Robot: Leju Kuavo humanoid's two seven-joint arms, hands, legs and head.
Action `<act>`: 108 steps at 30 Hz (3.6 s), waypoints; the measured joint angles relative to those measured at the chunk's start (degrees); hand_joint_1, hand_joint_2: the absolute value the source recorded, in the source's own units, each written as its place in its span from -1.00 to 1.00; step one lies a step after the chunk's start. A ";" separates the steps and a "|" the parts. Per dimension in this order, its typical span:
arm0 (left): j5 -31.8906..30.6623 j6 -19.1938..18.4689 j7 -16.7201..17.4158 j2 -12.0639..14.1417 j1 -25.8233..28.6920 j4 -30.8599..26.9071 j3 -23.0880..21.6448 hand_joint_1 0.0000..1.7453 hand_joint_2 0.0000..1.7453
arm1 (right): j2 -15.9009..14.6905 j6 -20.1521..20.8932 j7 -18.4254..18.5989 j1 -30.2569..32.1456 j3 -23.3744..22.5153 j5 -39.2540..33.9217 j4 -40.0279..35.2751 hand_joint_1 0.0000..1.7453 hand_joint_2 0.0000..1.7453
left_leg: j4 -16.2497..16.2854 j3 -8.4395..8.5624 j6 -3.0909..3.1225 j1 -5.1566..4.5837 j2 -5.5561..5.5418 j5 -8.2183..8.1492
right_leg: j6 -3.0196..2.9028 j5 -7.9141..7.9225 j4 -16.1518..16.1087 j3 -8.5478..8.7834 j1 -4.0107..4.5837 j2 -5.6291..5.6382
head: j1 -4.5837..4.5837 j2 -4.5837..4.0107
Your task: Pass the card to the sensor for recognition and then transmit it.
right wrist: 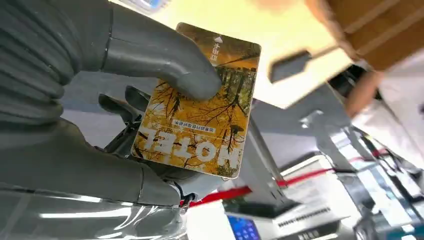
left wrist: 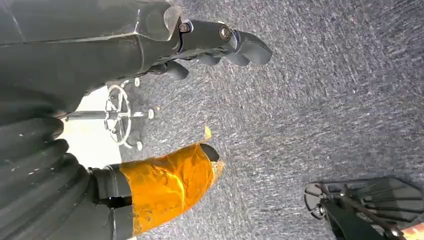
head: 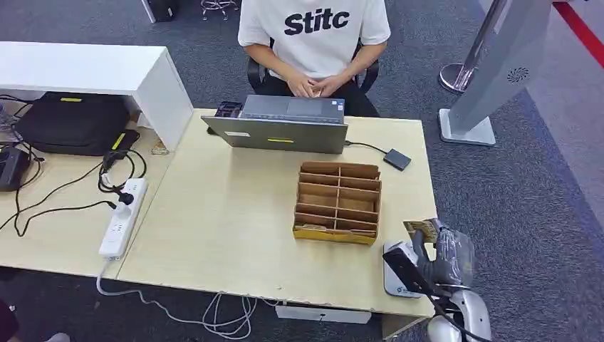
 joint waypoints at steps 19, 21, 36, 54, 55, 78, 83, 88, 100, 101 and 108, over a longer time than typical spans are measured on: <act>-5.77 5.94 3.08 -9.97 -0.02 -0.09 -2.32 -1.00 1.00 | 1.48 -0.17 5.18 2.33 -5.72 7.23 -4.58 1.00 1.00 | 0.08 -0.01 0.15 -0.11 -0.03 -0.09 | 0.11 -0.01 -0.06 0.04 -0.14 -0.05 | 0.04 0.00; -5.81 5.84 3.08 -10.01 0.00 -0.09 -2.34 -1.00 1.00 | 1.99 0.65 5.18 2.50 -4.83 7.54 -9.67 1.00 1.00 | 0.06 0.00 0.14 -0.10 -0.02 -0.09 | 0.10 -0.02 0.00 0.01 -0.13 -0.04 | -0.02 0.00; -7.04 4.74 2.64 -10.56 -0.05 -0.09 -5.42 -1.00 1.00 | 3.41 13.23 8.64 -9.02 13.79 13.09 -30.15 1.00 1.00 | 0.02 0.00 0.09 -0.06 0.02 -0.02 | 0.08 -0.01 0.05 0.04 -0.08 0.02 | 0.02 0.00; -7.04 3.58 4.68 -10.51 -0.93 -0.09 -14.65 -1.00 1.00 | 9.75 21.16 21.11 -35.82 21.93 2.22 3.02 1.00 1.00 | 0.03 -0.01 0.03 -0.05 -0.07 0.07 | 0.05 0.02 0.07 0.03 -0.08 -0.05 | 0.04 0.00; -7.04 3.56 4.68 -10.53 -0.97 -0.09 -14.80 -1.00 1.00 | 9.86 21.07 21.49 -36.39 21.99 1.53 4.33 1.00 1.00 | 0.03 -0.01 0.03 -0.05 -0.08 0.07 | 0.05 0.02 0.07 0.03 -0.08 -0.05 | 0.02 0.00; -6.69 4.50 4.66 -10.38 -0.93 -0.09 -15.63 -1.00 1.00 | 10.10 21.68 11.36 -33.36 24.11 -11.72 5.48 -1.00 1.00 | 0.04 -0.06 0.02 -0.04 -0.08 -0.01 | 0.07 -0.05 0.06 -0.06 -0.08 -0.03 | 0.00 0.00; -5.84 5.09 4.28 -10.29 -0.45 -0.09 -14.78 -1.00 1.00 | 10.10 23.67 7.04 -27.08 23.74 -11.96 -1.94 -1.00 1.00 | 0.04 -0.07 0.03 -0.04 -0.08 -0.02 | 0.07 -0.05 0.04 -0.06 -0.08 -0.03 | 0.02 0.00; -5.05 5.38 4.24 -10.23 -0.09 -0.09 -13.53 -1.00 1.00 | 9.00 19.66 6.69 -20.17 25.82 -5.06 -7.70 -1.00 1.00 | 0.03 -0.07 0.05 -0.04 -0.09 -0.04 | 0.06 -0.08 0.03 -0.07 -0.08 -0.04 | 0.02 0.00; -4.33 6.03 4.81 -10.25 0.10 -0.09 -11.32 -1.00 1.00 | 3.02 11.39 8.50 -9.71 26.62 4.68 -10.98 -1.00 1.00 | 0.04 -0.06 0.05 -0.05 -0.08 -0.04 | 0.06 -0.07 0.02 -0.05 -0.08 -0.04 | 0.02 0.00; -4.26 6.05 4.83 -10.25 0.09 -0.09 -11.17 -1.00 1.00 | 2.71 11.19 8.44 -9.10 26.23 4.72 -10.98 -1.00 1.00 | 0.04 -0.06 0.05 -0.05 -0.08 -0.04 | 0.06 -0.07 0.02 -0.04 -0.08 -0.04 | 0.04 0.00; -4.15 6.27 4.85 -10.27 0.09 -0.09 -10.19 -1.00 1.00 | 1.38 10.77 7.91 -5.39 23.83 5.44 -10.87 -1.00 1.00 | 0.03 -0.06 0.06 -0.04 -0.08 -0.04 | 0.06 -0.07 0.02 -0.05 -0.08 -0.04 | 0.02 0.00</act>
